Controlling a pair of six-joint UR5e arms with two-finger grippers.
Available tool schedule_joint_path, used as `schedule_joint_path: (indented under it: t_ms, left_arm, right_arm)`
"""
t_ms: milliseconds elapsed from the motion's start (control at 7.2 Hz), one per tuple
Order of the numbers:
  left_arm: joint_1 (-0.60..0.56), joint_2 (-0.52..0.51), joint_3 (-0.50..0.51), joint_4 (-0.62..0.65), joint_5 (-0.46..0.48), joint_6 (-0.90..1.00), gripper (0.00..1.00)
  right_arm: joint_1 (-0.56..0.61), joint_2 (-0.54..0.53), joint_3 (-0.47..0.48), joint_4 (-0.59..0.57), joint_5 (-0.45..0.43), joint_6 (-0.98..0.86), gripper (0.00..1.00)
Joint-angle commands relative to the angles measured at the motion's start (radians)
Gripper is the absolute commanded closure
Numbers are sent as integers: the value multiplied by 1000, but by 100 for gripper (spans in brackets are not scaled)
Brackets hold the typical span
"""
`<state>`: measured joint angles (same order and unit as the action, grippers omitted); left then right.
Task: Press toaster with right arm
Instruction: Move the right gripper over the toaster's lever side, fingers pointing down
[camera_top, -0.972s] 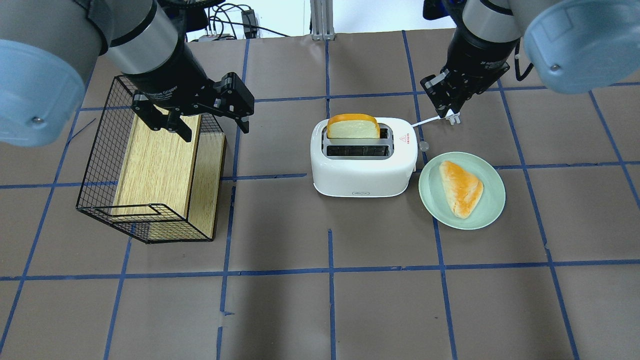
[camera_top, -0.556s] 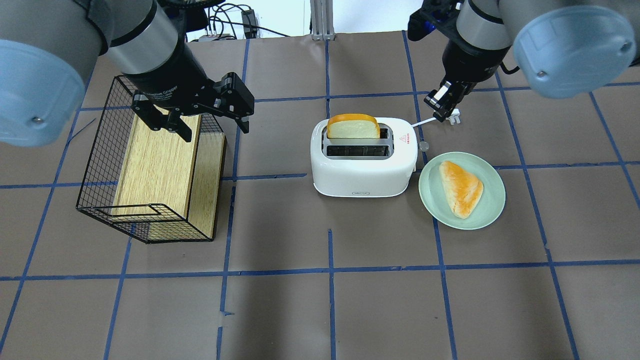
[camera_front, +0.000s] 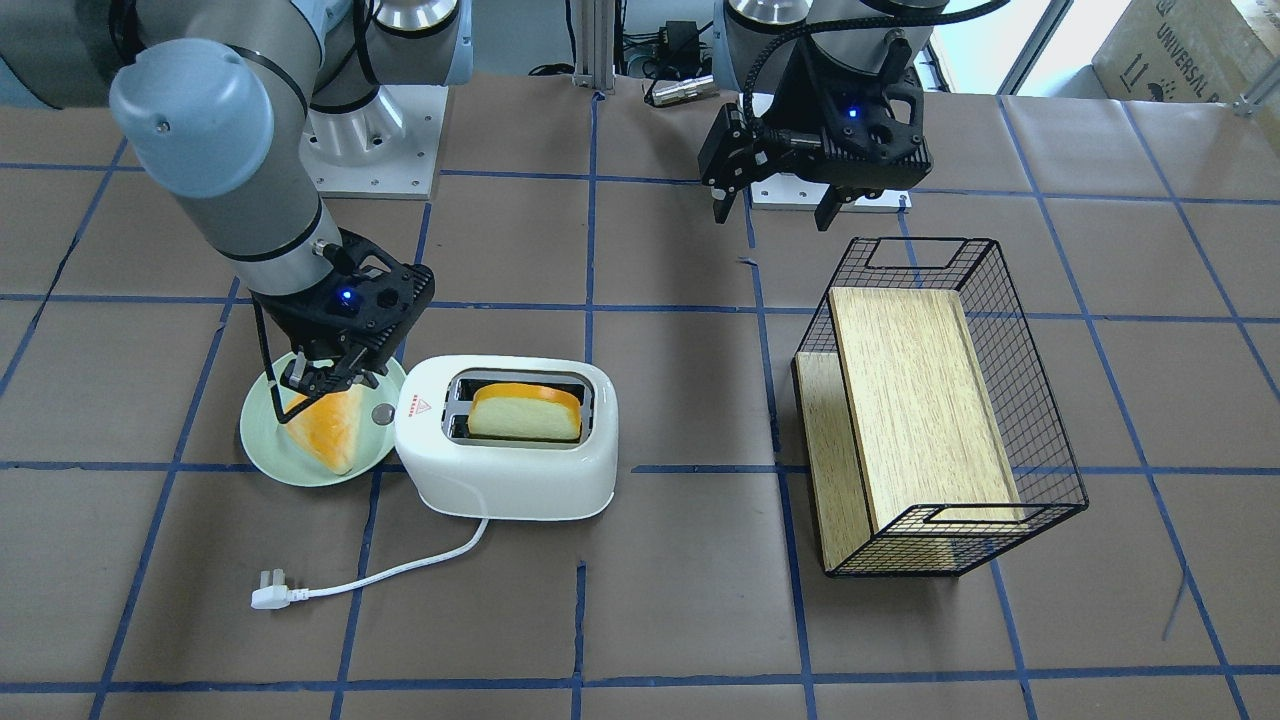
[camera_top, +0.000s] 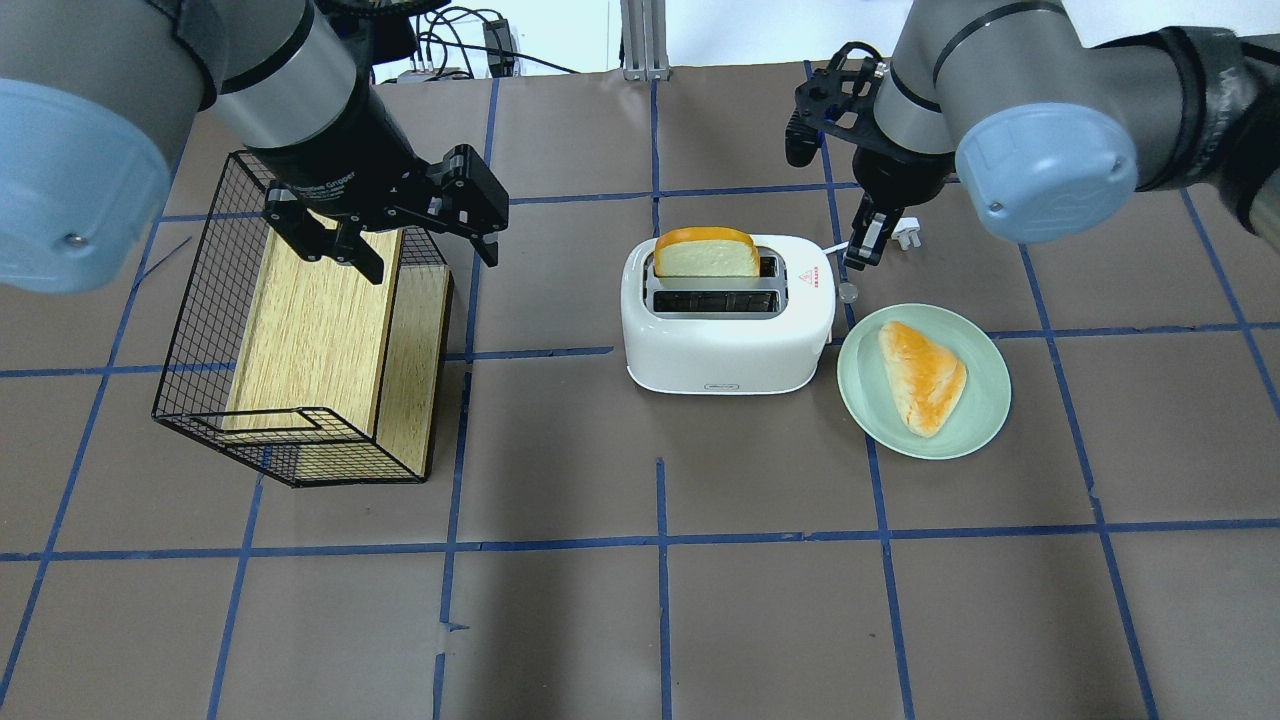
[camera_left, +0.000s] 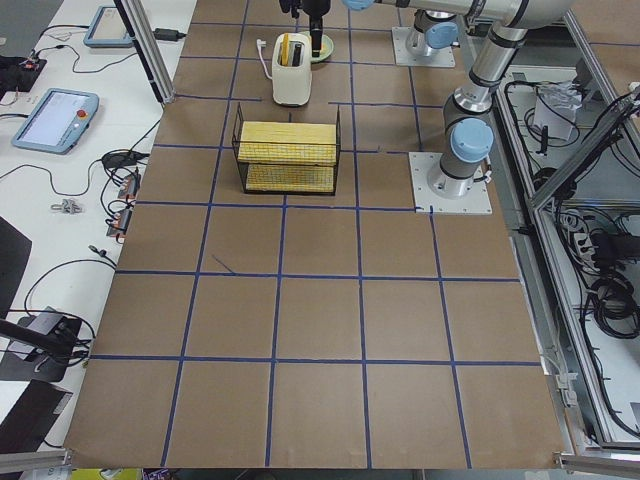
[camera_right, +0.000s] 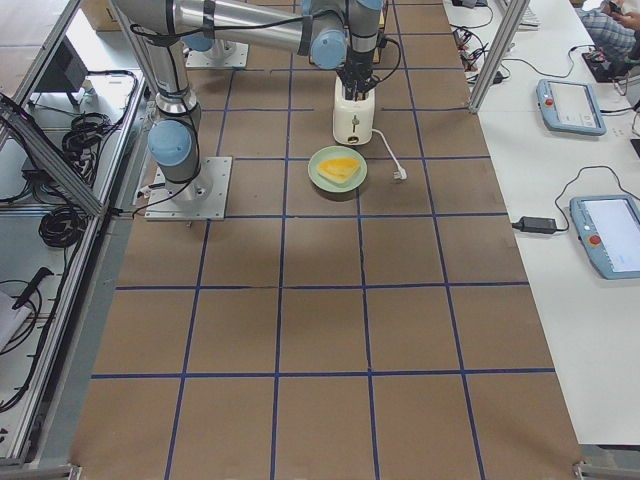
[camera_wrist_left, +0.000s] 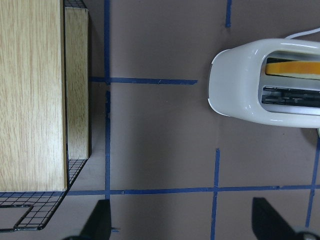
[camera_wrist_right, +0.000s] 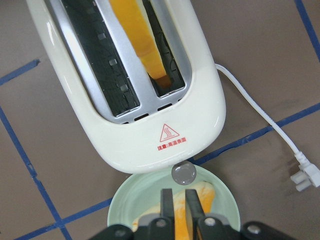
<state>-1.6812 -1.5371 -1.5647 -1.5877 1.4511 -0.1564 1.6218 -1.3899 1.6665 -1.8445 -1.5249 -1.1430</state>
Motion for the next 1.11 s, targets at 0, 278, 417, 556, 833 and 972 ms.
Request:
schedule_joint_path:
  t_ms: [0,278,417,556,833,972]
  left_arm:
    - [0,0,0,0,0,0,0]
    - [0,0,0,0,0,0,0]
    - [0,0,0,0,0,0,0]
    - [0,0,0,0,0,0,0]
    - [0,0,0,0,0,0,0]
    - [0,0,0,0,0,0,0]
  right_arm:
    - [7,35,28,-35,-7,-122,78]
    - [4,35,65,-97,-8,-203,78]
    - [-3,38,91,-128,-8,-213,78]
    - [-3,38,96,-137,-8,-215,78]
    - [-3,38,96,-140,-9,-230,78]
    - [0,37,101,-151,-9,-231,78]
